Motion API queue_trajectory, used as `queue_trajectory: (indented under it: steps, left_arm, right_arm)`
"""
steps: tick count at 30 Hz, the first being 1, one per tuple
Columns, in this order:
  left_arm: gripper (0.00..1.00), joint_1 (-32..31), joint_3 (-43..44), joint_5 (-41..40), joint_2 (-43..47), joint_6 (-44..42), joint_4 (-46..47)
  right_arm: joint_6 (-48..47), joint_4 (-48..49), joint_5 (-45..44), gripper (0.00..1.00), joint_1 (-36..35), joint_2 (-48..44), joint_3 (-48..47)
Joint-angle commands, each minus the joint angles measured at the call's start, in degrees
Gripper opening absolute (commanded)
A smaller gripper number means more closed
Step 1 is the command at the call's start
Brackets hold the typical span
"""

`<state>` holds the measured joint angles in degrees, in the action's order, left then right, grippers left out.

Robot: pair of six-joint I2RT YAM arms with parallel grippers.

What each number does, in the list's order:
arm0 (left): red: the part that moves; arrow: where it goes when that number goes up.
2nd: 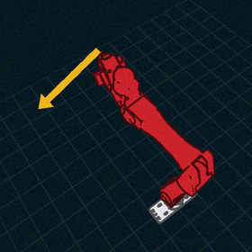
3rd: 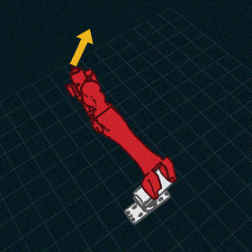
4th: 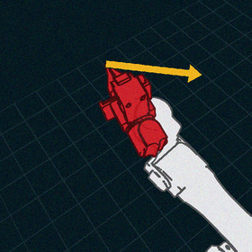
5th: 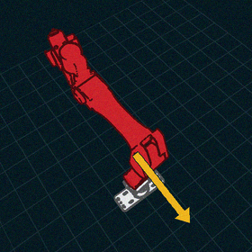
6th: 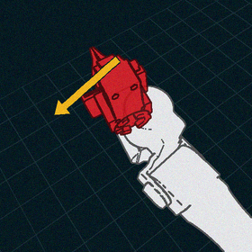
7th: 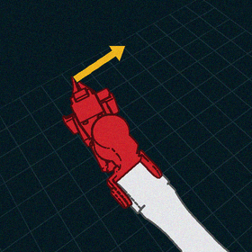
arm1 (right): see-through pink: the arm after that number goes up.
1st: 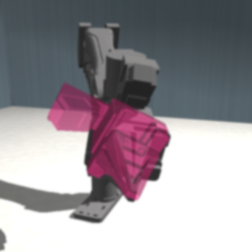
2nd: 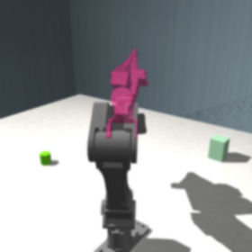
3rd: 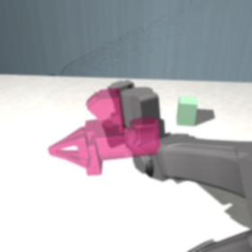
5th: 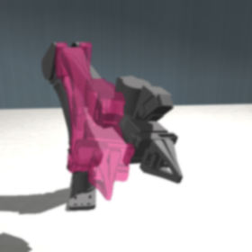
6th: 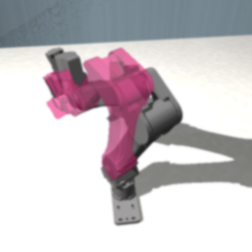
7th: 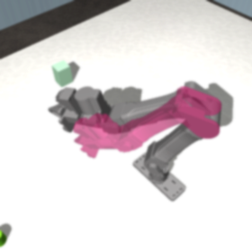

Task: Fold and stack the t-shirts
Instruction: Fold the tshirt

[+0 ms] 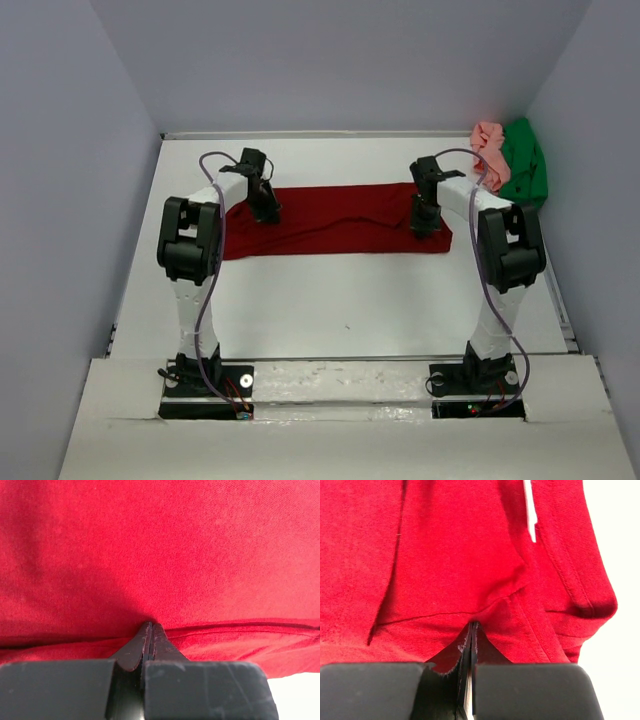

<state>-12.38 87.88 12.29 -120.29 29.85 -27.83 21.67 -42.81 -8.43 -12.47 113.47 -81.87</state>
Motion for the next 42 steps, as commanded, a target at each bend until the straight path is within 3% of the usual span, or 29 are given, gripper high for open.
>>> queue_trajectory:
  steps: [1, 10, 11, 15, 18, 20, 25, 31, 42]
  left_arm:
    - [0.00, -0.27, -7.44, -1.57, 1.72, -0.58, -4.69]
    - [0.00, -0.89, -14.66, -6.57, 9.01, -1.02, -1.87]
    - [0.00, -1.41, -14.58, -7.45, 10.15, -1.28, -1.70]
    - [0.00, -2.90, -12.21, -11.23, 12.18, -1.98, -2.83]
    - [0.00, -3.70, -9.48, -13.96, 13.23, -2.95, -3.63]
    - [0.00, -4.05, -7.47, -14.49, 13.50, -3.47, -3.98]
    - [0.01, -4.49, -4.47, -14.32, 14.12, -4.36, -4.07]
    - [0.15, -5.02, -3.77, -14.66, 15.35, -4.80, -3.10]
    - [0.16, -5.20, -1.57, -15.55, 15.96, -5.59, -3.89]
  right_arm:
    - [1.88, -1.58, -2.03, 0.00, -0.36, -4.13, 2.41]
    - [-1.10, 2.02, -3.70, 0.01, -0.36, -11.16, 7.33]
    - [-1.63, 2.20, -2.92, 0.10, -0.36, -11.69, 7.16]
    - [-2.77, 1.76, 0.41, 0.29, -1.50, -15.29, 4.36]
    - [-3.56, 2.28, 6.82, 0.37, -1.51, -17.23, 2.59]
    - [-4.53, 4.12, 14.18, 0.38, -1.51, -16.10, 1.98]
    - [-5.58, 6.51, 20.11, 0.37, -3.00, -9.69, -1.28]
    - [-6.03, 4.05, 17.03, 0.36, -6.69, -1.24, -8.22]
    - [-5.32, 4.57, 14.06, 0.34, -7.31, -0.70, -8.05]
